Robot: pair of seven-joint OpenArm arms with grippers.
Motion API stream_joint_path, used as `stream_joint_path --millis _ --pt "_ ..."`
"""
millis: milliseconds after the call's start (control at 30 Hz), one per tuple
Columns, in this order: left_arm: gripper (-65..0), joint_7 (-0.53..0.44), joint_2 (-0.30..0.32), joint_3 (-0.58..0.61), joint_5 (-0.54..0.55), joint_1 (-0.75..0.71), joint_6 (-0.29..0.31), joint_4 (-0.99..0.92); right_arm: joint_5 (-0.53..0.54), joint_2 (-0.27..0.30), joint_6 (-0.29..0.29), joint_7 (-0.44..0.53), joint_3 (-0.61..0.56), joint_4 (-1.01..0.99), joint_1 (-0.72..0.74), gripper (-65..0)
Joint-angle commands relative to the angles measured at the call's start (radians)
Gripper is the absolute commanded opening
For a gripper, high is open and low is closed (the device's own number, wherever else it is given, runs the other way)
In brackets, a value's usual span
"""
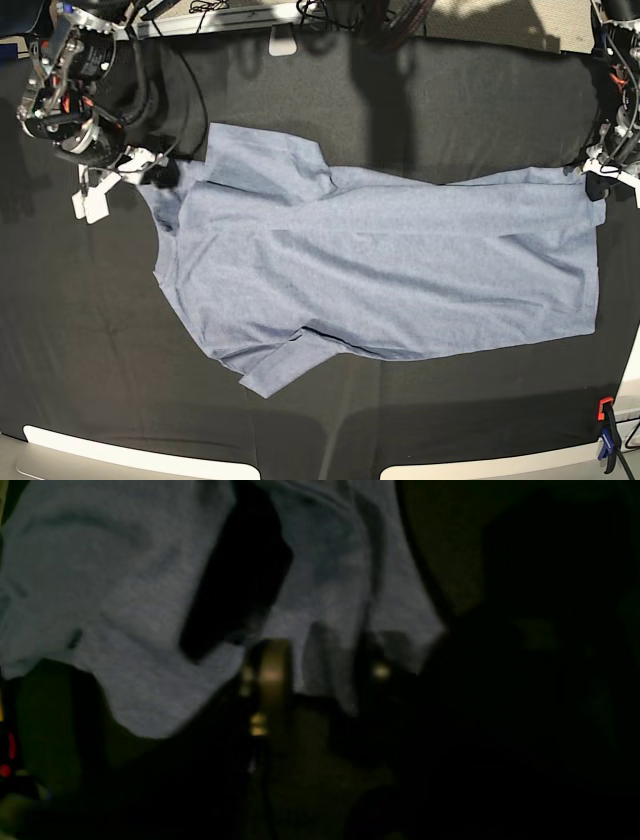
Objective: Layout the t-shirt on the table in an organized manner, then fold the t-shirt properly
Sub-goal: 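Lower the held corner and drag it back outward with the right gripper, then release the corner and move the right gripper along the collar edge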
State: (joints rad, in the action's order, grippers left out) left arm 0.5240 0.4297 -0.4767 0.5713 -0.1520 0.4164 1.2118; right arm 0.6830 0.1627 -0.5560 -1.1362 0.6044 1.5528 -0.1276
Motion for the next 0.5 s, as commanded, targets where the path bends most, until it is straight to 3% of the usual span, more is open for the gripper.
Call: stream_joint_path --millis 0,67,167,467 --pt "-65.0 0.000 0.017 -0.002 -0.006 0.002 0.004 0.014 0.008 0.013 -0.008 0.011 0.004 0.015 0.009 -56.8" --pt "-65.0 0.002 0.019 -0.002 -0.005 -0.001 0.003 0.014 -0.055 0.016 -0.015 0.011 0.005 0.021 0.008 -65.0" --pt "-65.0 0.045 0.034 -0.007 -0.003 -0.021 0.004 0.042 -0.137 0.026 -0.019 0.011 0.005 0.072 -0.014 -65.0" --pt "-65.0 0.098 0.098 -0.095 -0.002 -0.217 0.002 0.335 -0.167 0.099 -0.011 0.011 0.007 0.288 -0.187 -65.0"
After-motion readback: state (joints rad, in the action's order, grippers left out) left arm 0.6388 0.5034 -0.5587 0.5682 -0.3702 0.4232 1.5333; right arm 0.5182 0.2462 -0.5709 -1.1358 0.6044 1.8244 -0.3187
